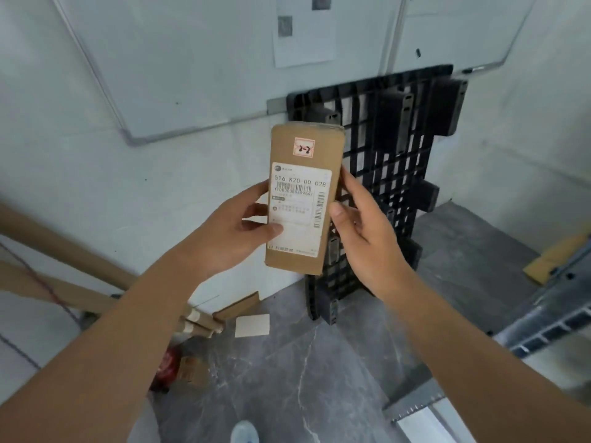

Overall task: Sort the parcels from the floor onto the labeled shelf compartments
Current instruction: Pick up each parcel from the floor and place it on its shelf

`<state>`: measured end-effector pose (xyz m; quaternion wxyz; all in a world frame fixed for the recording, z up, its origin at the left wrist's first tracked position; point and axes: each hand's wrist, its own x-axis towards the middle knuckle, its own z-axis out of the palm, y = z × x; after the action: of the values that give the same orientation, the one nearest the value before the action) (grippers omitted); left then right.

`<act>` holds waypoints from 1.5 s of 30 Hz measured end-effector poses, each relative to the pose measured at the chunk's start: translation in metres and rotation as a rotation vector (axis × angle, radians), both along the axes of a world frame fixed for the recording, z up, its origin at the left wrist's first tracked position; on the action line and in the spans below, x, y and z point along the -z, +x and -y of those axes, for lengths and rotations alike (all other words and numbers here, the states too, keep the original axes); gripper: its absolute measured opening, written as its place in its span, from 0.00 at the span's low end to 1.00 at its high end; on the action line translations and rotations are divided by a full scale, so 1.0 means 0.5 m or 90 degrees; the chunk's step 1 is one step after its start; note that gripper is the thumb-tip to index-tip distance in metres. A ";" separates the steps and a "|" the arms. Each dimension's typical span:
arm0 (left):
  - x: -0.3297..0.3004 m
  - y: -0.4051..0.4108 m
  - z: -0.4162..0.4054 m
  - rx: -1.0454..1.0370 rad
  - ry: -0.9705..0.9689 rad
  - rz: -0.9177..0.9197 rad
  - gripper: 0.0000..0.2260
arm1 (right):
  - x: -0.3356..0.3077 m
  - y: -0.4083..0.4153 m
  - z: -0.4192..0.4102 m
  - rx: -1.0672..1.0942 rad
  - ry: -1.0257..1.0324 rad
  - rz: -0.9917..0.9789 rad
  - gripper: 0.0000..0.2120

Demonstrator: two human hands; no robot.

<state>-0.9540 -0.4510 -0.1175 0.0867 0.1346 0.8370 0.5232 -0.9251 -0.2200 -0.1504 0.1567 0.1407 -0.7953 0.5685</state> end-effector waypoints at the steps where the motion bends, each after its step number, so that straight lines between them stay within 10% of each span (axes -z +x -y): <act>1: -0.021 0.005 -0.009 0.012 0.019 -0.006 0.30 | -0.025 0.013 -0.009 0.010 0.001 -0.014 0.27; 23: -0.291 0.063 -0.308 0.478 0.118 -0.210 0.32 | -0.295 0.342 -0.177 0.471 0.062 -0.162 0.26; 45: -0.243 0.658 -0.557 0.675 0.155 -0.150 0.31 | -0.273 1.053 -0.255 0.585 0.008 -0.026 0.26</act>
<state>-0.6252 -0.1723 0.0042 0.2279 0.6040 0.5922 0.4822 -0.3988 -0.0927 -0.0137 0.4071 -0.2145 -0.7754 0.4326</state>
